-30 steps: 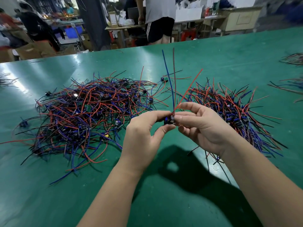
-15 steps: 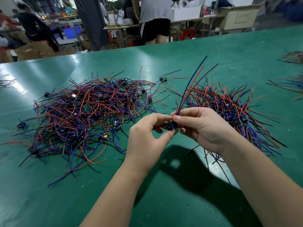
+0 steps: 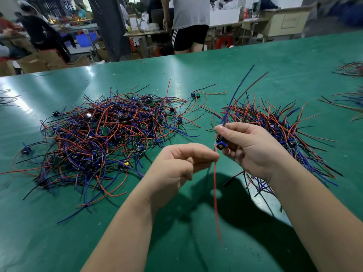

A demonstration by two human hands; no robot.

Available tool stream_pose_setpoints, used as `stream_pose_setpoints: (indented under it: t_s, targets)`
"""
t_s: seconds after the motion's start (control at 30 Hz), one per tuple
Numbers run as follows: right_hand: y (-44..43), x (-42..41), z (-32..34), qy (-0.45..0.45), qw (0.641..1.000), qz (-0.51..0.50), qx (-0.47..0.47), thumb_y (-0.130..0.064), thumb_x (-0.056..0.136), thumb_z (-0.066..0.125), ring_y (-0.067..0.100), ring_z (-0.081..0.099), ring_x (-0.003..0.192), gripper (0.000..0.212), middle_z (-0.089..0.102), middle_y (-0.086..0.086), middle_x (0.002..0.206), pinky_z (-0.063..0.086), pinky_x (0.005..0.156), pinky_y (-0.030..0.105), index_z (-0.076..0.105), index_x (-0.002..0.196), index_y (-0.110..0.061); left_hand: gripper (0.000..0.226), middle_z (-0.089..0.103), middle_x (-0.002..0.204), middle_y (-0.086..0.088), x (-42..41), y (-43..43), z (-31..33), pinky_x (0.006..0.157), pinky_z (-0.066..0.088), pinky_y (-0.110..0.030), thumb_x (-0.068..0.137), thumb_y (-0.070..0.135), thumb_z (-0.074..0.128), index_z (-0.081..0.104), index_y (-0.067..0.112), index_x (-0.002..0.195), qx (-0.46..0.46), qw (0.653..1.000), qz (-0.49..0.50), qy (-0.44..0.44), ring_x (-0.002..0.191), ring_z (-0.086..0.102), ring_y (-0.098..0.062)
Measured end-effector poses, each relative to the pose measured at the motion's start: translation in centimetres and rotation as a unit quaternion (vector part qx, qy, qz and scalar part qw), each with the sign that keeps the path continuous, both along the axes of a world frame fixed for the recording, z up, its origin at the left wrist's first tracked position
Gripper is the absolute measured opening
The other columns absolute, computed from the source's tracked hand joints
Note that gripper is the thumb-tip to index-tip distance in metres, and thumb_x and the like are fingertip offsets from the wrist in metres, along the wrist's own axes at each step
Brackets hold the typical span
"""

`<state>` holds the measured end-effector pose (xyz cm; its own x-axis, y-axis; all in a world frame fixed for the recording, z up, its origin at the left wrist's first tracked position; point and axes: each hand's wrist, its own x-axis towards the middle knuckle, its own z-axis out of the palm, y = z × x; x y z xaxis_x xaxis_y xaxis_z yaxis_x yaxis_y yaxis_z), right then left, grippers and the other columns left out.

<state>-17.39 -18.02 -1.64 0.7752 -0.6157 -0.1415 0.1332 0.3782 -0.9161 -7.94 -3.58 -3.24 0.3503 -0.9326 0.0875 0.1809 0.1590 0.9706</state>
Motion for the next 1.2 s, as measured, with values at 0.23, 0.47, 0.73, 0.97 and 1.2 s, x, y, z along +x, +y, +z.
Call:
stream_pose_setpoints:
  t_s: [0.23, 0.47, 0.73, 0.97, 1.2]
  targets:
    - [0.1, -0.3, -0.2, 0.040, 0.991, 0.093, -0.085, -0.020, 0.050, 0.077, 0.010, 0.055, 0.049, 0.013, 0.064, 0.003, 0.059, 0.044, 0.047, 0.015, 0.072, 0.060, -0.012, 0.032, 0.074, 0.078, -0.005, -0.7, -0.6, 0.0, 0.053, 0.054, -0.024, 0.055, 0.034, 0.082, 0.069, 0.014, 0.075, 0.100, 0.988, 0.111, 0.040, 0.063, 0.070, -0.020]
    - [0.2, -0.1, -0.7, 0.053, 0.979, 0.056, -0.188, -0.011, 0.066, 0.075, 0.006, 0.050, 0.048, 0.008, 0.062, 0.001, 0.057, 0.039, 0.046, 0.015, 0.069, 0.061, -0.011, 0.020, 0.072, 0.071, -0.008, -1.7, -1.3, -0.5, 0.056, 0.054, -0.021, 0.071, 0.003, 0.075, 0.068, 0.002, 0.089, 0.119, 0.982, 0.126, 0.074, 0.056, 0.066, -0.011]
    - [-2.2, -1.2, 1.3, -0.025, 0.994, -0.095, -0.051, -0.007, 0.071, 0.071, 0.006, 0.052, 0.042, 0.008, 0.061, -0.002, 0.051, 0.041, 0.041, 0.015, 0.064, 0.073, -0.009, 0.022, 0.064, 0.068, 0.005, -2.0, 0.2, -0.2, 0.056, 0.048, -0.014, 0.079, 0.008, 0.073, 0.074, 0.020, 0.098, 0.187, 0.973, -0.120, -0.063, 0.061, 0.062, -0.005]
    - [-3.5, -1.5, 1.3, -0.045, 0.989, -0.132, 0.045, -0.011, 0.093, 0.055, 0.007, 0.056, 0.046, 0.013, 0.062, 0.000, 0.056, 0.043, 0.043, 0.014, 0.065, 0.084, -0.011, 0.021, 0.064, 0.065, 0.007, -2.5, 0.2, 0.1, 0.063, 0.050, -0.017, 0.076, 0.004, 0.069, 0.073, 0.024, 0.078, 0.090, 0.989, -0.112, -0.037, 0.061, 0.060, -0.005]
    - [-1.9, -1.1, 0.6, 0.044, 0.997, 0.061, -0.032, 0.001, 0.077, 0.063, 0.008, 0.061, 0.052, 0.016, 0.068, 0.007, 0.067, 0.051, 0.049, 0.014, 0.067, 0.091, -0.005, 0.017, 0.066, 0.061, 0.001, -0.9, -0.7, 0.9, 0.057, 0.053, -0.015, 0.051, 0.016, 0.076, 0.062, 0.018, 0.058, -0.122, 0.953, 0.169, 0.219, 0.056, 0.066, -0.008]
